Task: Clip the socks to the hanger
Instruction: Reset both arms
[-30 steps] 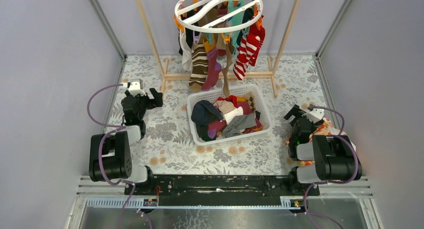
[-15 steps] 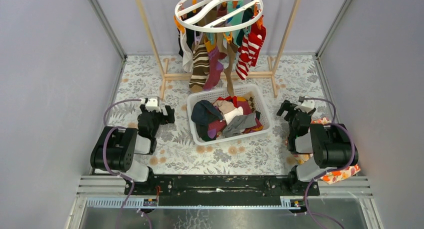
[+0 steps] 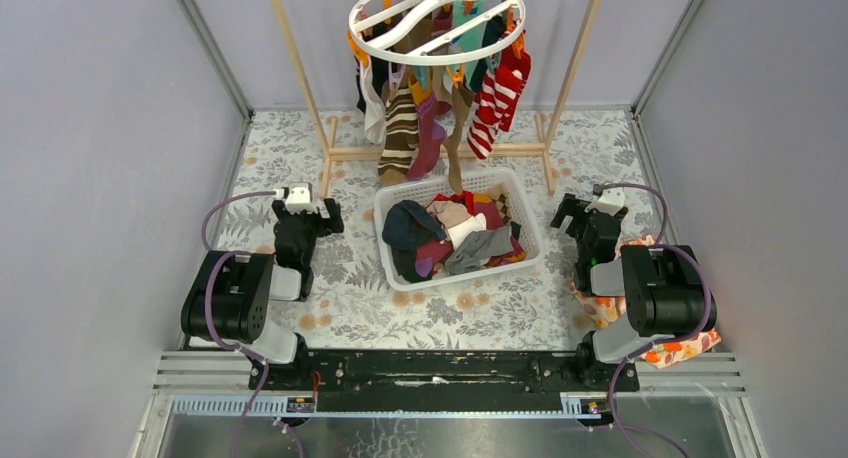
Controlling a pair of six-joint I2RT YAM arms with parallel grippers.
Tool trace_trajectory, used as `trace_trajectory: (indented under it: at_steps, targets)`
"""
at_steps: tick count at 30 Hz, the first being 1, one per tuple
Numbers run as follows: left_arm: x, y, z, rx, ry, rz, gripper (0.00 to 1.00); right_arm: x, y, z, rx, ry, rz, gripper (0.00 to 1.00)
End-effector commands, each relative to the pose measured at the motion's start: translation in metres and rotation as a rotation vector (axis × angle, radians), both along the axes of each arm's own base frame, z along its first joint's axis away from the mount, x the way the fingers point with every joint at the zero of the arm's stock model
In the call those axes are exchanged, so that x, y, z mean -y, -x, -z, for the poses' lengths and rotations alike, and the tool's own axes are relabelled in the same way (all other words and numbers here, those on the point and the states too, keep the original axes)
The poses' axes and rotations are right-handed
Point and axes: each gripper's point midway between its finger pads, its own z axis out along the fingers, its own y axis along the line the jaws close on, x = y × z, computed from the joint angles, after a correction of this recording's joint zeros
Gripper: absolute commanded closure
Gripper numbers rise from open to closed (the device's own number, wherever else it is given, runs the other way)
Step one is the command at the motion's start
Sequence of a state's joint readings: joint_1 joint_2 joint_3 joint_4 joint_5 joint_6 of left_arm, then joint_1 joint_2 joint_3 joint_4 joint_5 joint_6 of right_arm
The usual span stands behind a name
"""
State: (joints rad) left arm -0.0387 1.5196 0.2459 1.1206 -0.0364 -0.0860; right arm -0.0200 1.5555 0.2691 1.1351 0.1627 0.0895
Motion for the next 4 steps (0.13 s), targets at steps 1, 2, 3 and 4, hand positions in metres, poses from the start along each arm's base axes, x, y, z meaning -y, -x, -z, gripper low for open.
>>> trace_trajectory:
  at_steps: [1, 2, 3, 4]
  targets:
    - [-0.0064, -0.0066, -0.0175, 0.068, -0.032, -0.030, 0.01, -0.0003, -0.0037, -0.0109, 0.038, 0.016, -0.012, 0.00]
    - [-0.0063, -0.0064, -0.0168, 0.066, -0.032, -0.029, 0.01, -0.0002, -0.0037, -0.0107, 0.038, 0.017, -0.012, 0.00]
    - [-0.0066, -0.0063, -0.0171, 0.067, -0.032, -0.031, 0.01, -0.0003, -0.0036, -0.0106, 0.037, 0.016, -0.012, 0.00]
    - [-0.0062, -0.0060, -0.0165, 0.065, -0.032, -0.029, 0.01, -0.0003, -0.0035, -0.0105, 0.037, 0.016, -0.012, 0.00]
